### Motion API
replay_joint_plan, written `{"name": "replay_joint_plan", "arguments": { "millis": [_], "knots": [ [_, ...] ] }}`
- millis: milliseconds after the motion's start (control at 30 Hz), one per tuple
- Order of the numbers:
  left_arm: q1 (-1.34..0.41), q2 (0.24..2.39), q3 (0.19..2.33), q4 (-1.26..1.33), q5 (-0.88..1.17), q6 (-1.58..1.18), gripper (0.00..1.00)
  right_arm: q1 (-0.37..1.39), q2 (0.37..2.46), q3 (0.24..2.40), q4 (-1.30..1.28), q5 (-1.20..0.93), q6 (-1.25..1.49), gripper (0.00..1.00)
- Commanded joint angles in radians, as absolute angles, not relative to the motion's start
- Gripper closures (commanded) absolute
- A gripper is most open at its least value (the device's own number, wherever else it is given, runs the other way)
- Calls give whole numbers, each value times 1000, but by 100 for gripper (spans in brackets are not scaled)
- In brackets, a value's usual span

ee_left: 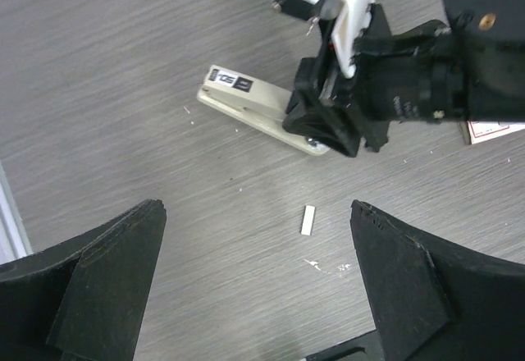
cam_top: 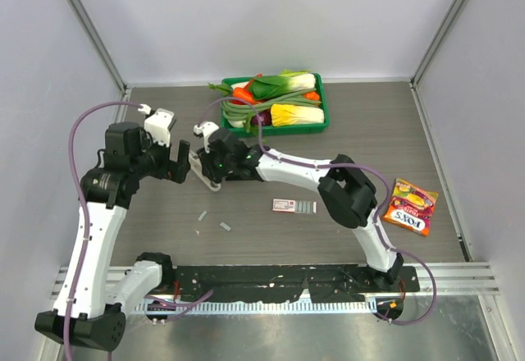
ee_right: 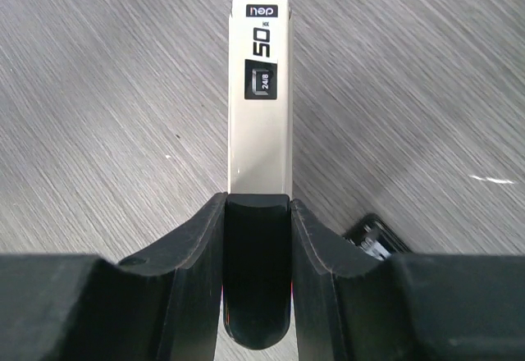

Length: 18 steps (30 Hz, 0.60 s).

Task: Unload the staples from the stapler

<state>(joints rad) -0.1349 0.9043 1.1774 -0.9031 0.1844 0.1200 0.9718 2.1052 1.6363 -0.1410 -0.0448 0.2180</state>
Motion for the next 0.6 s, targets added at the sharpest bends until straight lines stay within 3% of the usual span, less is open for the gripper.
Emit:
{"name": "replay_joint_plan", "arguments": {
  "millis": [0, 300, 367, 467, 500, 567],
  "knots": [
    [-109, 936, 1173, -868, 210, 49, 0, 1028, 2176, 1846, -143, -5, 163, 99],
    [-100, 971, 1250, -905, 219, 8, 0, 1034, 2373, 2055, -291, 61, 149, 99],
    [-100, 973, 1252, -904, 219, 5, 0, 1032, 2391, 2059, -299, 54, 149, 95],
    [-98, 977, 1247, -896, 227, 5, 0, 1034, 2401, 2068, -304, 43, 150, 70],
    [-98, 976, 1246, -894, 229, 5, 0, 1031, 2402, 2075, -308, 34, 149, 53],
    [-98, 976, 1243, -887, 226, 5, 0, 1032, 2401, 2109, -348, 12, 140, 44]
  ]
}}
